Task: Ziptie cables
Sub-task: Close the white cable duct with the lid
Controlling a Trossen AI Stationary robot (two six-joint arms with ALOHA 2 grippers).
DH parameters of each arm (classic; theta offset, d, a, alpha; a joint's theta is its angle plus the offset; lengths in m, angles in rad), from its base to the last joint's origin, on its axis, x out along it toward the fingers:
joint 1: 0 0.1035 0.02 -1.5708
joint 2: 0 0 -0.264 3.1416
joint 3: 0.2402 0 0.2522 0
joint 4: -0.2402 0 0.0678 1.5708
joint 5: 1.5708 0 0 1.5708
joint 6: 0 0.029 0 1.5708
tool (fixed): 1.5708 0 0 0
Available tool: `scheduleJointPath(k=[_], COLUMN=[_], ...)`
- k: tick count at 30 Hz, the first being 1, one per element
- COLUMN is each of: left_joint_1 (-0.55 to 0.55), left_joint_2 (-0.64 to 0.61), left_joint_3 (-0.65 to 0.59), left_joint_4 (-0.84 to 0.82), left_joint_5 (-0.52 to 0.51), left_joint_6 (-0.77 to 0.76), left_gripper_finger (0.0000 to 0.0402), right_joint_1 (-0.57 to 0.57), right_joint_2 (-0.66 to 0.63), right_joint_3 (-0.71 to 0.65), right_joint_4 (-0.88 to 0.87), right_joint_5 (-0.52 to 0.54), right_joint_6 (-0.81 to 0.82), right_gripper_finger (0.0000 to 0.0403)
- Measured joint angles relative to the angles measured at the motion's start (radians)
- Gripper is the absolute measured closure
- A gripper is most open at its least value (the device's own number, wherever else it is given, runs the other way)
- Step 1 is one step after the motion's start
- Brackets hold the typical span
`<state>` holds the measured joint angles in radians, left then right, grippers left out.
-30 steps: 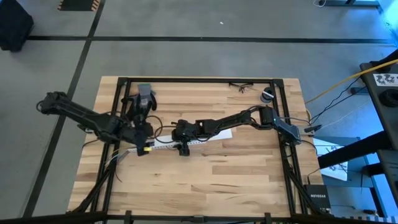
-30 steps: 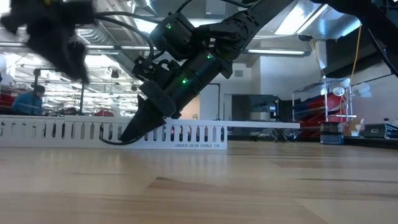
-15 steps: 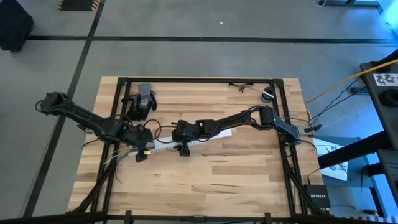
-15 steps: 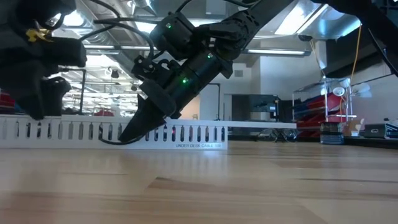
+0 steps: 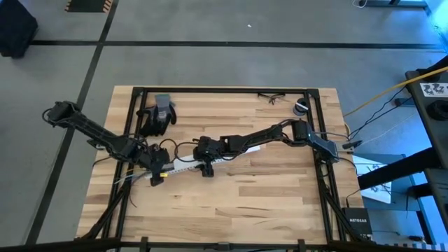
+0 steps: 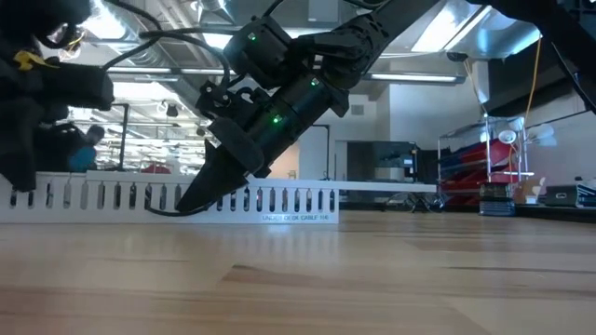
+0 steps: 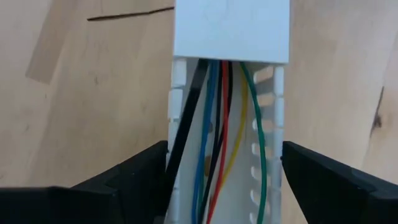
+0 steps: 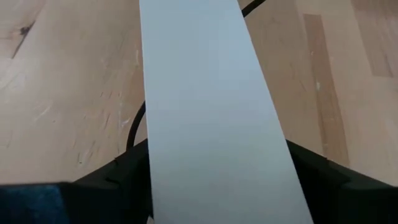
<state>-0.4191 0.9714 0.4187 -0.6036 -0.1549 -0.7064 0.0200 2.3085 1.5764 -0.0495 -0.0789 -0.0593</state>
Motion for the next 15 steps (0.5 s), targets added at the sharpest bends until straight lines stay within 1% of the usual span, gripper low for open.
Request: scheduleJointPath(k=[5,8,12,15], left_joint_1=[-0.022,-0.017,0.014,0.038], left_joint_2=[0.000,0.000,0.000,0.000], left_joint_3=[-0.051,-0.078,-0.086,-0.087], left_joint_4=[0.093,0.112,0.132,0.171], left_joint_5=[-0.058,-0.097,-0.135,-0.150], left_joint_6=[-0.028,-0.029,-0.004,0.061], left_gripper_finger=[0.0101,0.0112,0.0158,0.0192], right_joint_1=[0.000,-0.001,-0.002,-0.002], right_joint_2=[0.000,-0.004,-0.034,-0.069], right_joint_3=[0.000,0.000,-0.004,-0.004], right_joint_4=[0.000,-0.003,-0.076,-0.131], right_joint_5=[0.002,0.008,0.016,0.000], right_joint_6=[0.002,0.002,-0.035,-0.061], right_gripper_finger=[0.0128,0.0128,0.0128,0.0128])
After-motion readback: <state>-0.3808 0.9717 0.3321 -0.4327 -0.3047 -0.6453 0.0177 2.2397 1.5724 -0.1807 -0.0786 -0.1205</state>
